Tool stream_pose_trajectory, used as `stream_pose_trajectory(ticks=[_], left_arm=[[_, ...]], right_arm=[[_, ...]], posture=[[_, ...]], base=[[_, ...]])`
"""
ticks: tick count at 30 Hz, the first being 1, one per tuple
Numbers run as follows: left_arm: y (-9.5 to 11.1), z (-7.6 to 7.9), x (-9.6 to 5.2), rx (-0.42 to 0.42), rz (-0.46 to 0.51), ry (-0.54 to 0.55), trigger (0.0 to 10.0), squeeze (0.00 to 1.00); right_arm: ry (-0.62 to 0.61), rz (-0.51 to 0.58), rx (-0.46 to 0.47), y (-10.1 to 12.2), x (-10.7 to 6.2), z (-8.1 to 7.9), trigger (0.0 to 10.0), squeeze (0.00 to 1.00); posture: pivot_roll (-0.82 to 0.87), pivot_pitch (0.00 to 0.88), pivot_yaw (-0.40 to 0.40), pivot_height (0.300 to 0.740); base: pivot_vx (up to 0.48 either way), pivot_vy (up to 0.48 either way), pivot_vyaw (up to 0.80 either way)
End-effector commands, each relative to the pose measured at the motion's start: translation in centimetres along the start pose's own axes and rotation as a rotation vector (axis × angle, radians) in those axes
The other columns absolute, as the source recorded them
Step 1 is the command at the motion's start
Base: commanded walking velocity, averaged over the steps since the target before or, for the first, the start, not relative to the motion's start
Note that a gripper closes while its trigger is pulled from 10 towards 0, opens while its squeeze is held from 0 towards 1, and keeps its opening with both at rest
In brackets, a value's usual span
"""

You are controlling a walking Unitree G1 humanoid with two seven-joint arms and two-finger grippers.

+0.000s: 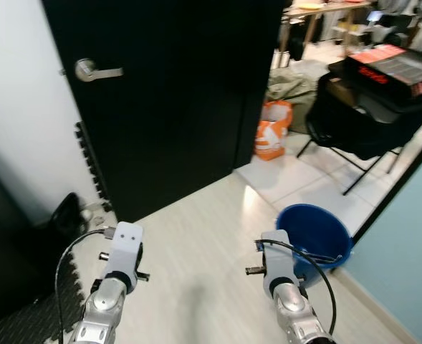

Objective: Clean up the room

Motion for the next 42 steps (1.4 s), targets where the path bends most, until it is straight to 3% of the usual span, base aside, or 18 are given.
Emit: stream_pose_trajectory(ticks=[1,26,42], left_arm=[[-0.6,0.0,-0.2,-0.004,-0.027,-0.002,10.0,0.00],[-0.6,0.3,-0.1,-0.026,-0.034,-0.012,10.0,0.00],[0.4,-0.1,0.1,-0.078,0.014,0.030,10.0,0.00]], right_arm=[[0.001,-0.020,0.016,-0.5,-0.2,-0.2,10.0,0.00],[0.002,-0.021,-0.008,-0.5,-0.1,0.1,10.0,0.00],[0.051,-0.013,-0.037,-0.1,0.0,-0.8,10.0,0.00]], posture=[[0.09,0.061,0.004,0.740],[0.08,0.070,-0.016,0.740],[0.09,0.077,-0.027,0.740]], base=[[0.000,0.000,-0.80],[0.000,0.000,-0.80],[0.000,0.000,0.00]])
Point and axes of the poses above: a point about 5 cm out from each wrist's last joint towards the gripper, its own x axis pointing out of the wrist towards the gripper, its own y axis along the axis of the wrist's last joint, z = x × y, the point moved 2 cm from there along x, pointing out of the wrist towards the gripper, and after that the axes turned 8 degrees about -x, right-handed, at the moved point
